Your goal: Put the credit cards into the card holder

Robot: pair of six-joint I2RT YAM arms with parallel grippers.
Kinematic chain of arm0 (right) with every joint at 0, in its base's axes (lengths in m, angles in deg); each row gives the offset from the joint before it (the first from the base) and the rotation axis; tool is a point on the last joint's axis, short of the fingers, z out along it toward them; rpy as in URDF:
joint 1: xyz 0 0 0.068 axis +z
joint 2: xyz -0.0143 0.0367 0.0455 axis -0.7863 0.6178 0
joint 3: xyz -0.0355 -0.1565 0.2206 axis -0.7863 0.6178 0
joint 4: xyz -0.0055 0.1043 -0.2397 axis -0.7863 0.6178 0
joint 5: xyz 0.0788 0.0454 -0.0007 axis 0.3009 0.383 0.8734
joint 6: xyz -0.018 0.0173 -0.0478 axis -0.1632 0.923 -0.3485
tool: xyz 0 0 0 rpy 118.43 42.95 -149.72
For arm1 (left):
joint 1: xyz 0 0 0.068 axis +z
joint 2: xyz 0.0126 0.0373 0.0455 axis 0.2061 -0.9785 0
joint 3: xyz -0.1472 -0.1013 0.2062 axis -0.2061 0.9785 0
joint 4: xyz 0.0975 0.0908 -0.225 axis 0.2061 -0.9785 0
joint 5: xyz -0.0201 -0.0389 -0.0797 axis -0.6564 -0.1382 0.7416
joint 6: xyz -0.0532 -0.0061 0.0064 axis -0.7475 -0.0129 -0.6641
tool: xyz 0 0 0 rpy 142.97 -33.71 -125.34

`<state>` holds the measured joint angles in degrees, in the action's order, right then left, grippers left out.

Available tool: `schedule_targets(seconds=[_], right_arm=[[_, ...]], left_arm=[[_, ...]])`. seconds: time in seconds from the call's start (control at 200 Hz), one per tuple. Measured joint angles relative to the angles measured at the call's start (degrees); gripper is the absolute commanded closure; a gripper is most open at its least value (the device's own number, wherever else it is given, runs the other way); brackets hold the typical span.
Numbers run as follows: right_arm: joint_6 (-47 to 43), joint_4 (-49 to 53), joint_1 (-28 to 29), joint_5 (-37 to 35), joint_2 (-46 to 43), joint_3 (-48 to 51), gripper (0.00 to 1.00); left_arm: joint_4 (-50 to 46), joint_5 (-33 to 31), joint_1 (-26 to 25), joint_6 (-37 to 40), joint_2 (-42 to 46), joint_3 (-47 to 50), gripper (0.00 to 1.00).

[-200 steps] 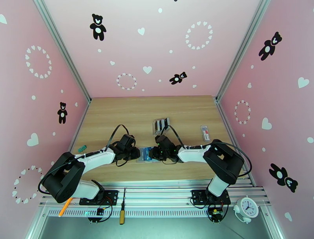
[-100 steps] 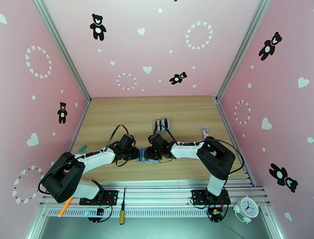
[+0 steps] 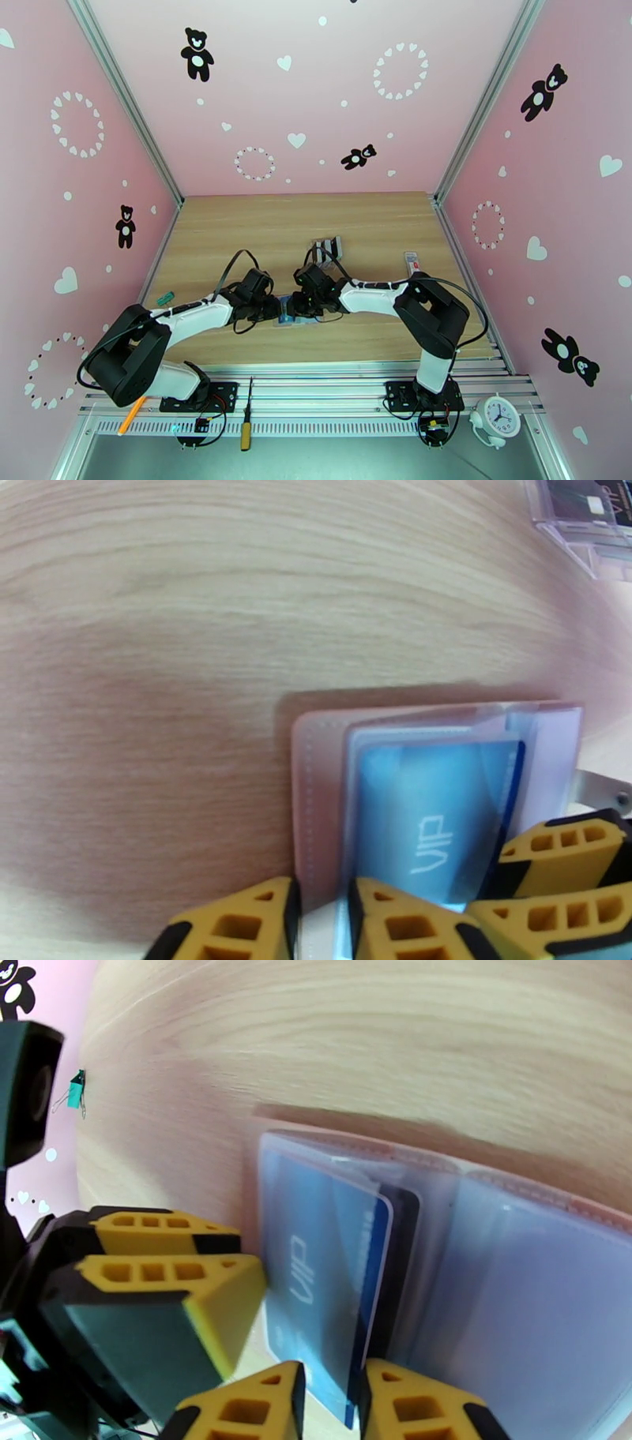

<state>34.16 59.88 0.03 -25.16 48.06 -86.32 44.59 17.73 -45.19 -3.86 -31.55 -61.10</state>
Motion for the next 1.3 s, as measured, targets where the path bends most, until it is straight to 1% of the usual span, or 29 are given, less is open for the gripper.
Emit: schedule_targets(seconds=[0.185,0.42,0.741,1.141,1.301], right_arm=[[-1.5,1.6,-0.1,-0.3,0.0,-0.2,0.75],[-2.6,1.8,-2.0,0.0,0.0,-1.0,0.75],[-4.4,3.2,-4.2,0.4,1.3,-4.6,0.73],[-6.1,5.9,-4.2,0.3,2.1,-5.5,0.72],[-7.9,9.0,-4.1,-0.9,2.1,-6.9,0.69]], left_arm=[[-2.1,0.0,0.6,1.2,-2.4,-3.0,0.73],[-2.2,0.3,2.7,2.3,-5.1,-5.6,0.73],[-2.8,0.3,4.5,3.5,-5.5,-7.5,0.71],[-6.8,0.3,4.8,4.7,-1.6,-9.2,0.69],[-8.6,0.1,5.1,5.4,0.2,-9.2,0.63]])
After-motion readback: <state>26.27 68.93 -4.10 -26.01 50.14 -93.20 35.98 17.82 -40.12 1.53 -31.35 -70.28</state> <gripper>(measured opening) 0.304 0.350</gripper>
